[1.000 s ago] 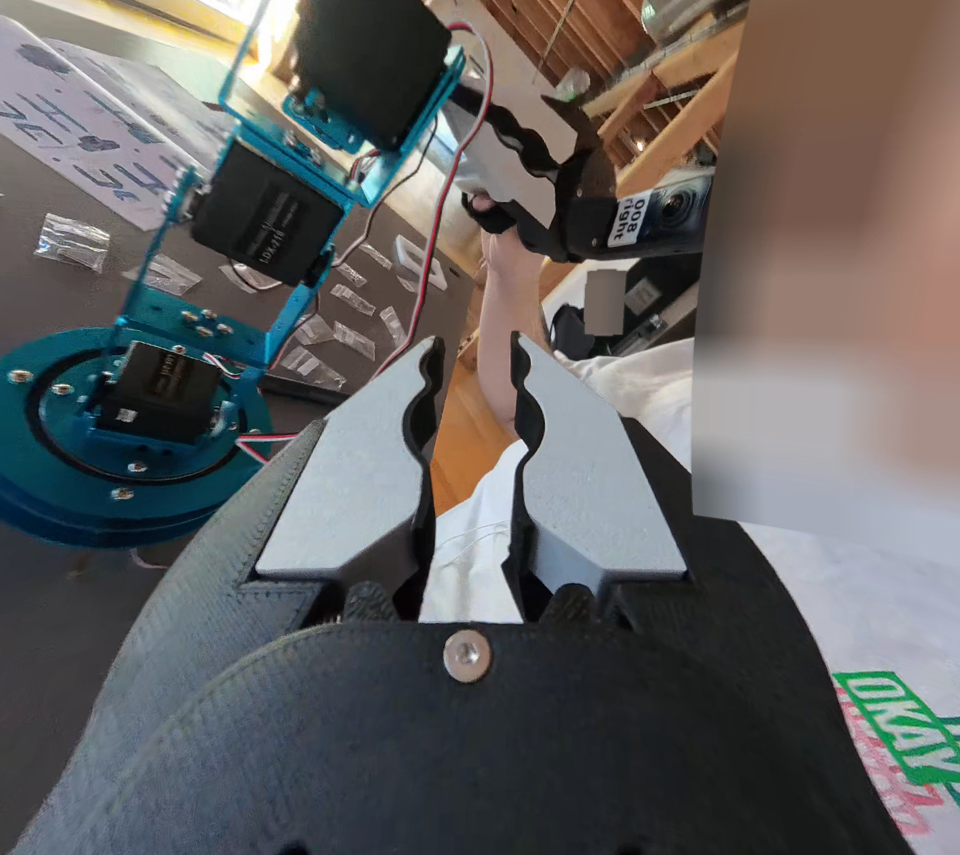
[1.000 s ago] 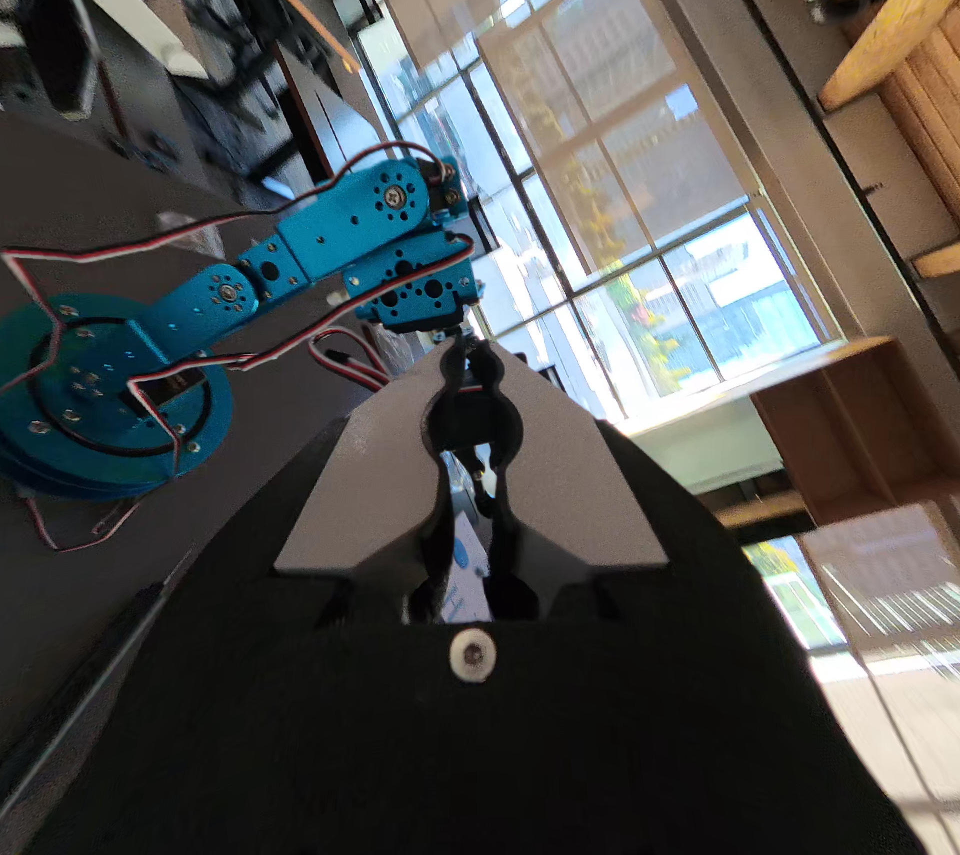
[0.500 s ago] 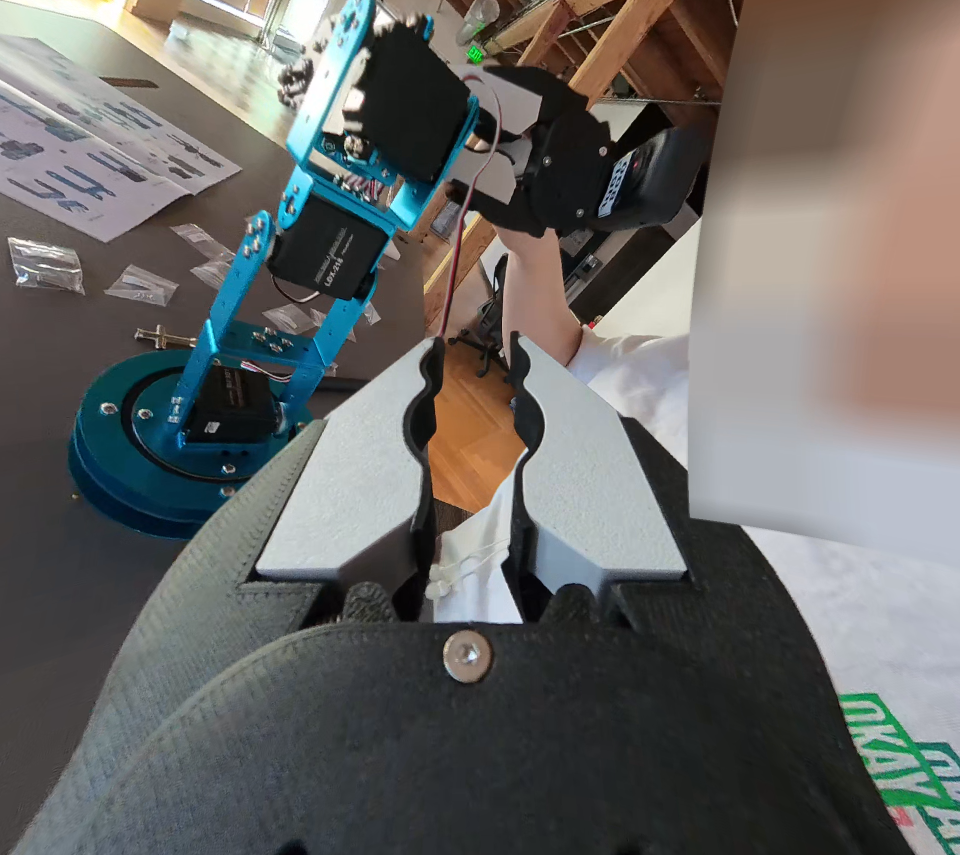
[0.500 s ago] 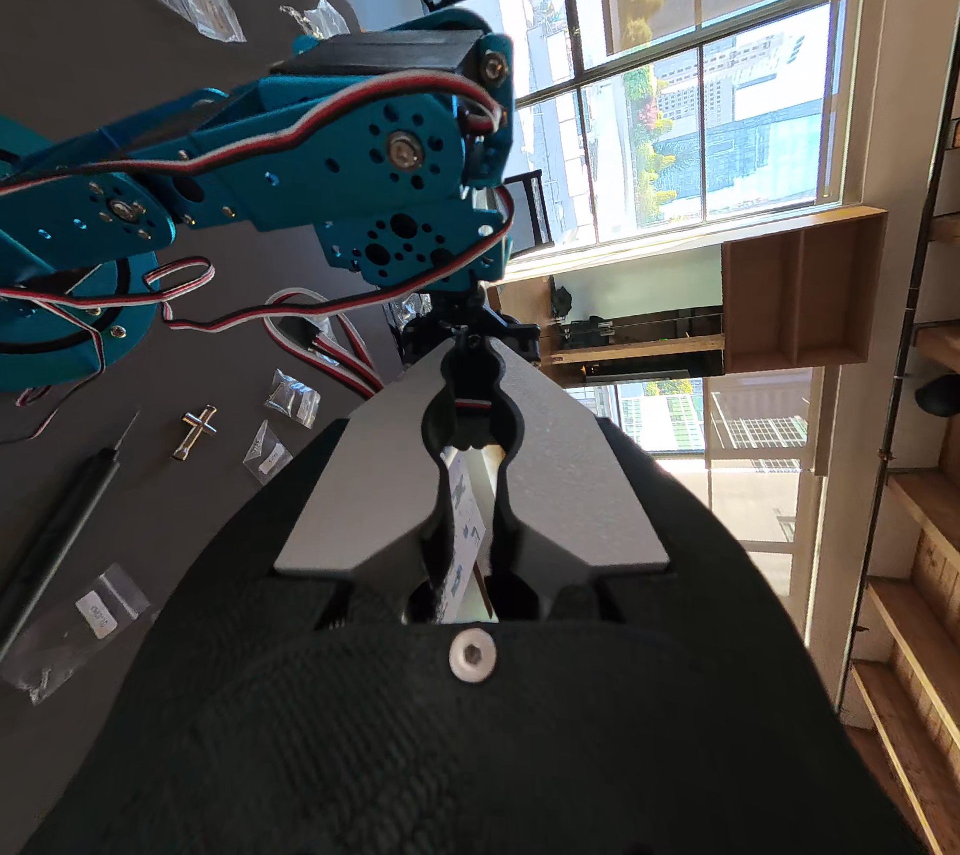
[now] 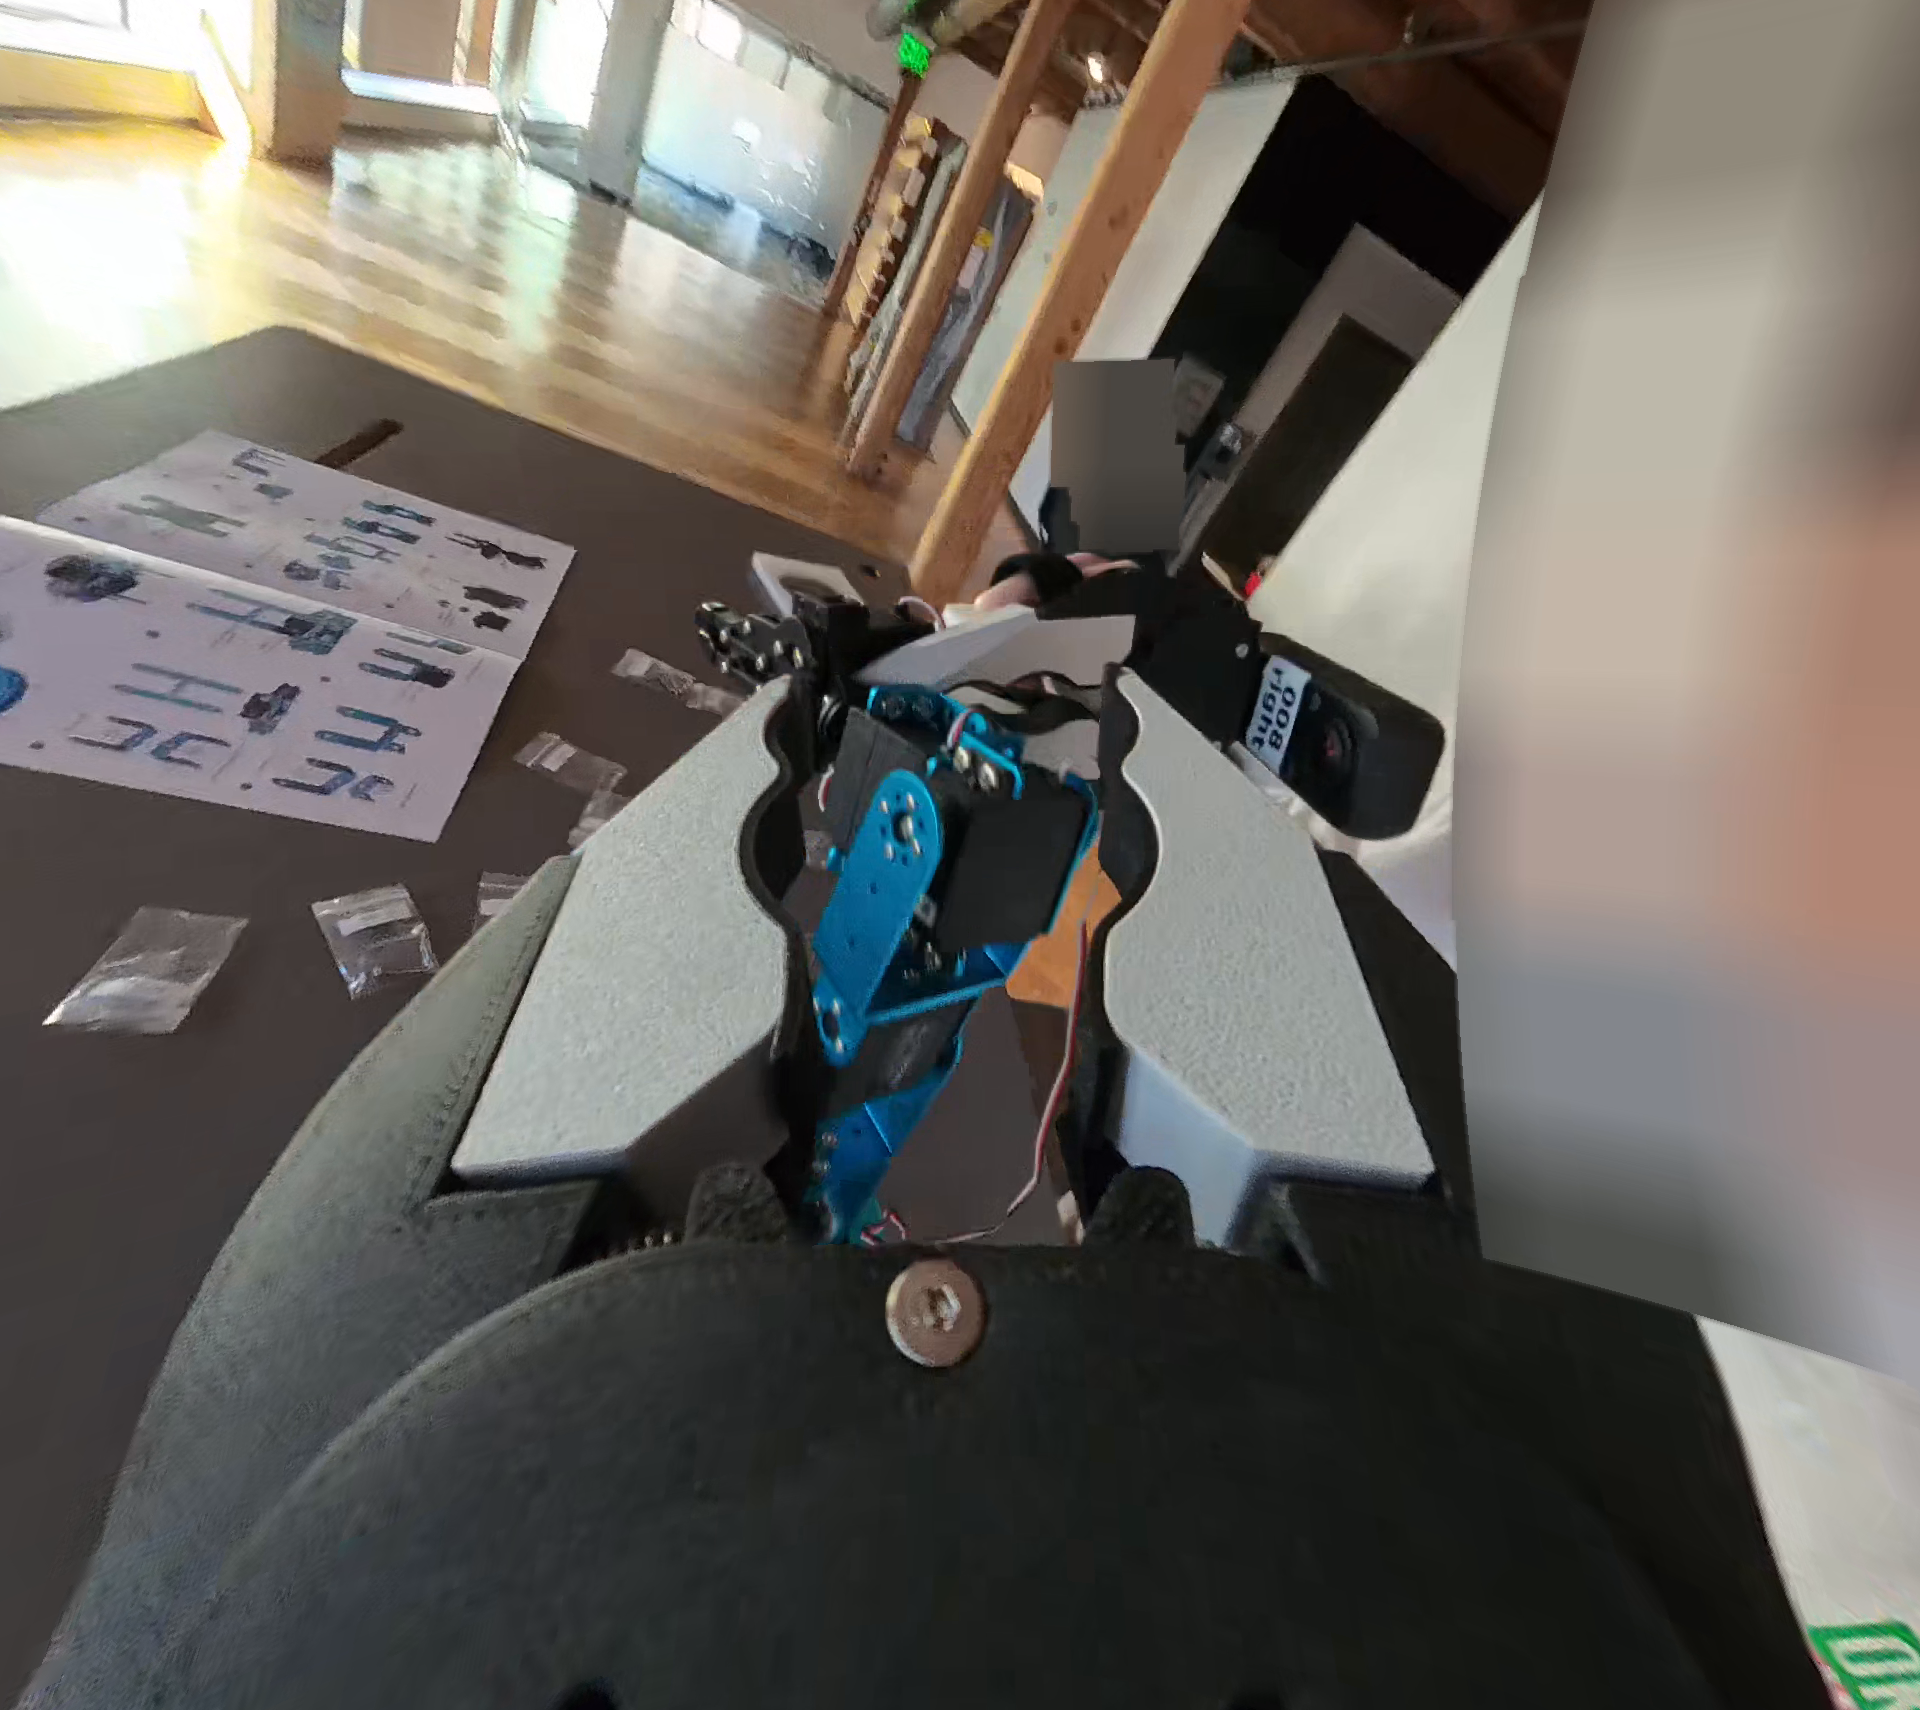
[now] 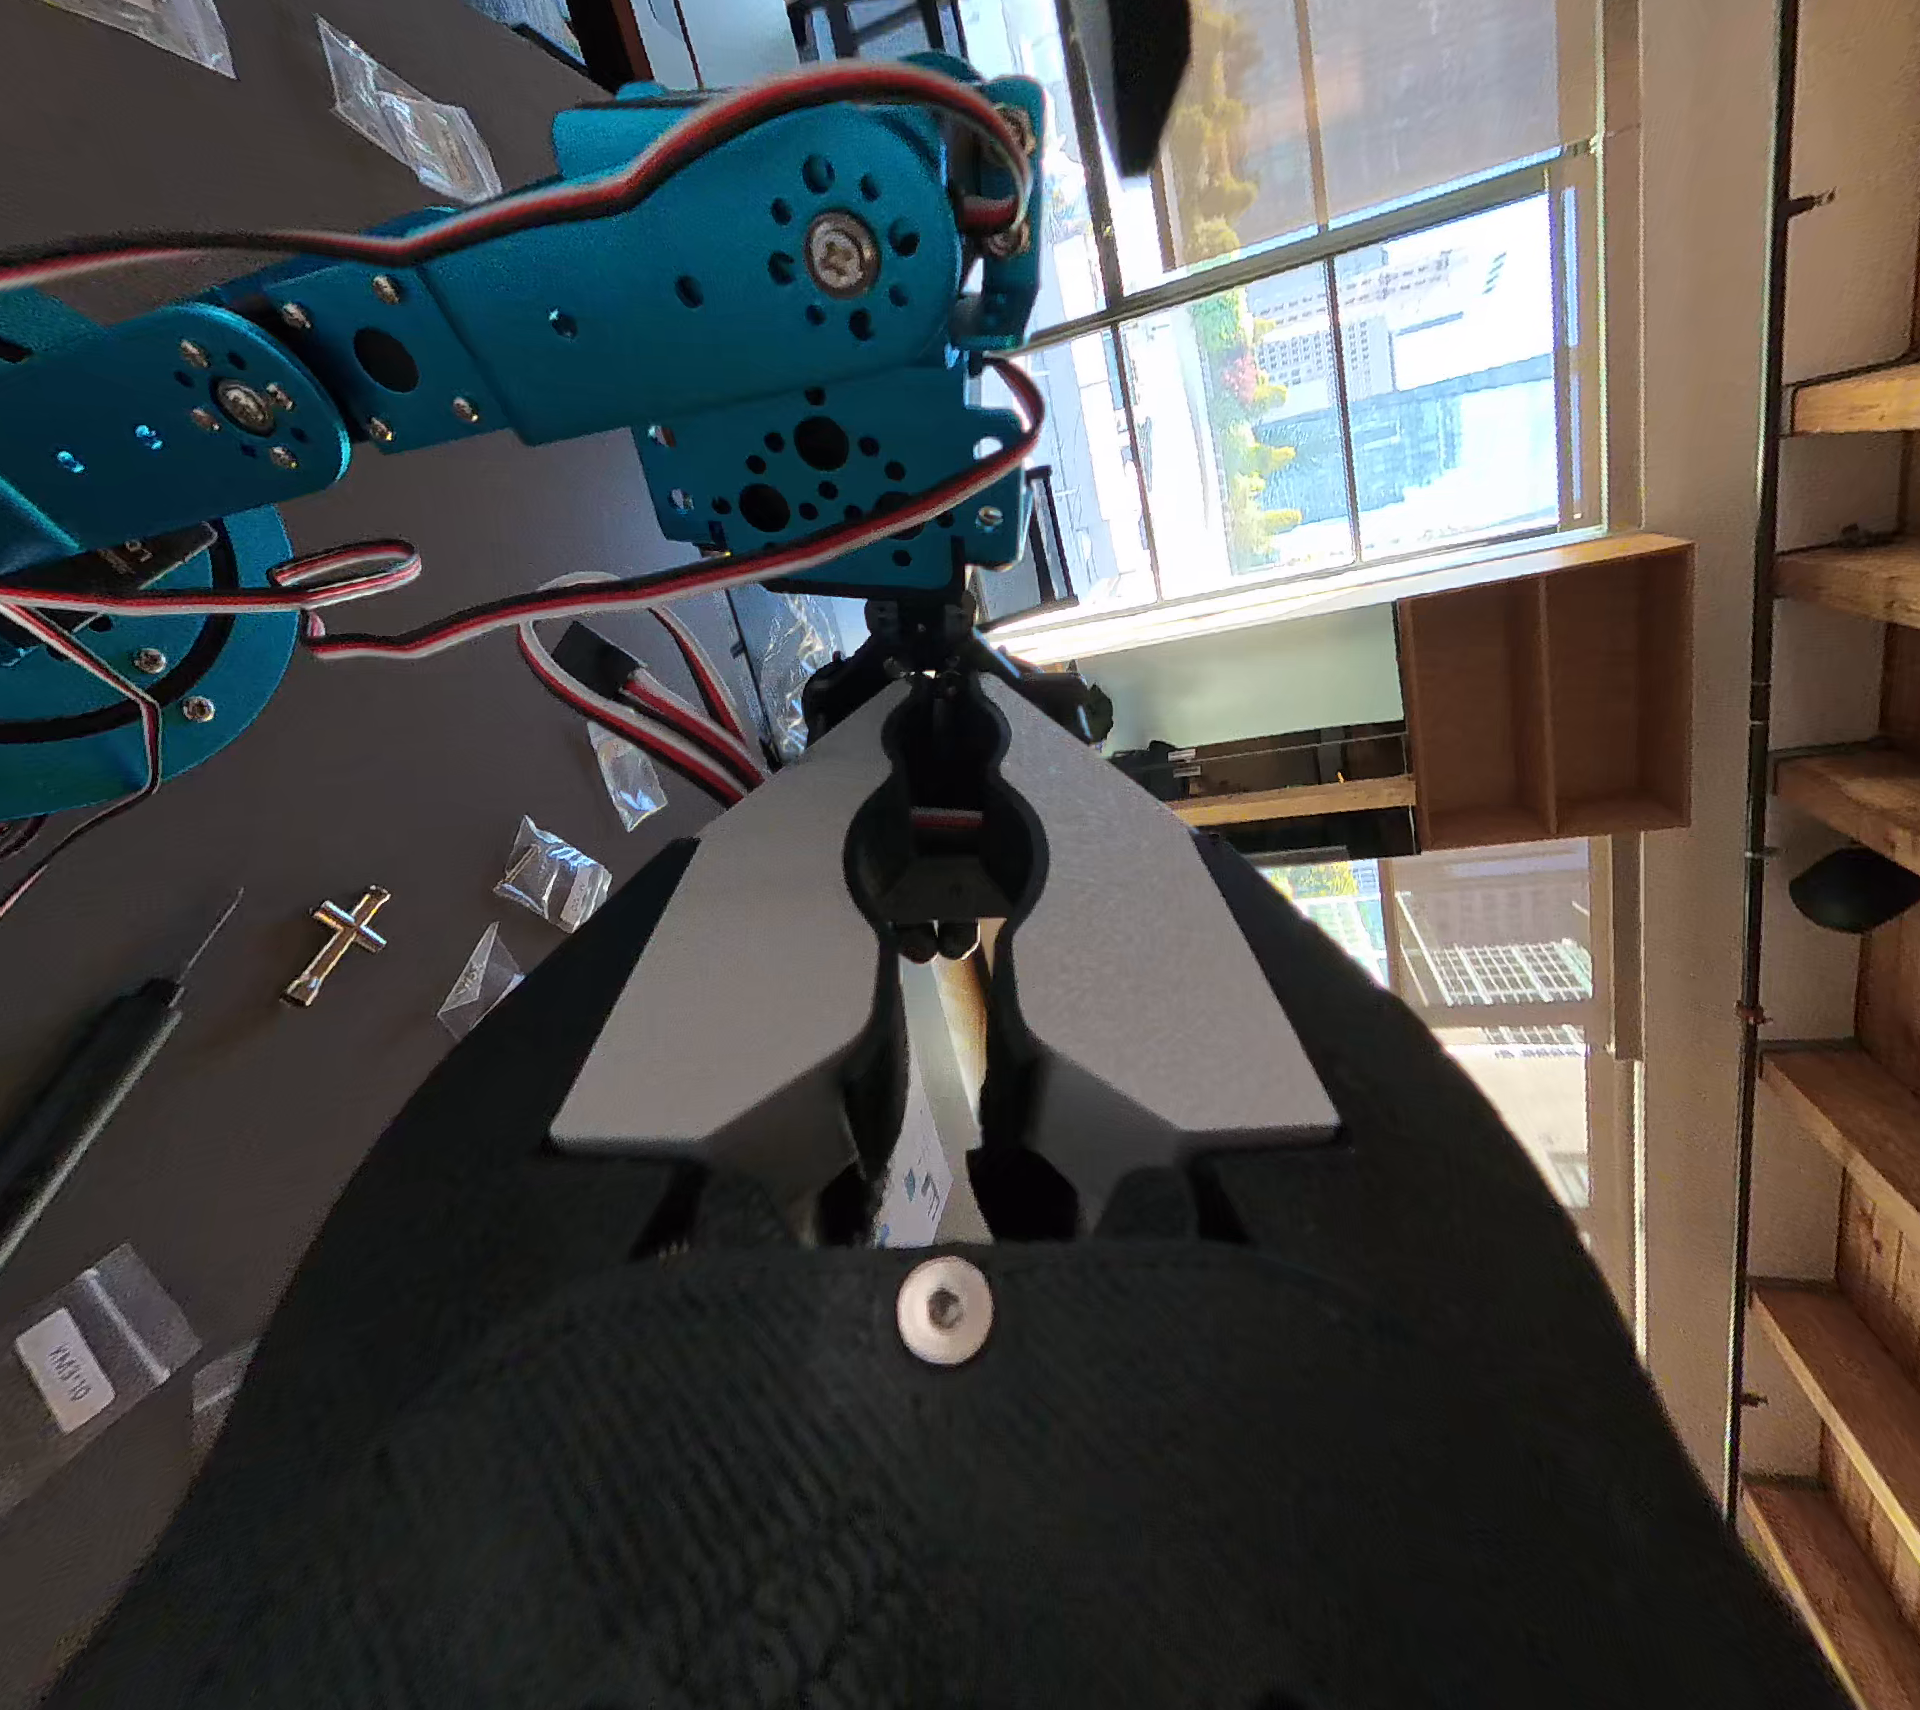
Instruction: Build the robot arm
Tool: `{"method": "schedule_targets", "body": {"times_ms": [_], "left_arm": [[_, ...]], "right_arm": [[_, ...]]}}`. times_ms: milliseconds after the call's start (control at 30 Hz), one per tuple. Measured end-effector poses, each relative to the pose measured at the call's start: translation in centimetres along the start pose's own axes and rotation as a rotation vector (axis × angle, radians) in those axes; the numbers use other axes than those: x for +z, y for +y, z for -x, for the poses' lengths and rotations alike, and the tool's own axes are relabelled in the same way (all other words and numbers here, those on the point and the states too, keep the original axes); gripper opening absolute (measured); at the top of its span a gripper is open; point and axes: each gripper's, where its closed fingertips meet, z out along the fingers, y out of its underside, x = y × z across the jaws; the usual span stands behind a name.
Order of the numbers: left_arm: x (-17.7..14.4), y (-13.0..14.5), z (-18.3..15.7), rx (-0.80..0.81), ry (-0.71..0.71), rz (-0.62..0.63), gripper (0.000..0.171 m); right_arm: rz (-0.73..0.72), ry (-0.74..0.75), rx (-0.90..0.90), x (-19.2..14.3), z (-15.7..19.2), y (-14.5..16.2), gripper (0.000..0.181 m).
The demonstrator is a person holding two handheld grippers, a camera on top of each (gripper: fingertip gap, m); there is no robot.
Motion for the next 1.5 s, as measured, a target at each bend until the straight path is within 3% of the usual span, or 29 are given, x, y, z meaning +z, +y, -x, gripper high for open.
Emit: {"method": "schedule_targets", "body": {"times_ms": [200,367,700,1033,1500], "left_arm": [[5.5,-0.1,1.1,-0.139,0.107,0.209,0.051],[7.6,1.2,2.0,-0.214,0.114,0.324,0.047],[7.4,2.6,2.9,-0.288,0.055,0.403,0.035],[7.9,4.1,2.8,-0.259,0.005,0.592,0.028],[8.0,4.3,2.9,-0.265,0.004,0.599,0.025]], "right_arm": [[-0.059,0.0,-0.042,0.1,0.0,0.0,0.004],[-0.105,0.0,-0.034,0.0,-0.1,-0.2,0.003],[-0.163,-0.022,-0.032,0.1,-0.1,-0.5,0.004],[-0.181,-0.037,0.033,0.4,-0.2,-0.5,0.004],[-0.12,-0.087,0.0,0.4,-0.1,-0.3,0.004]]}}
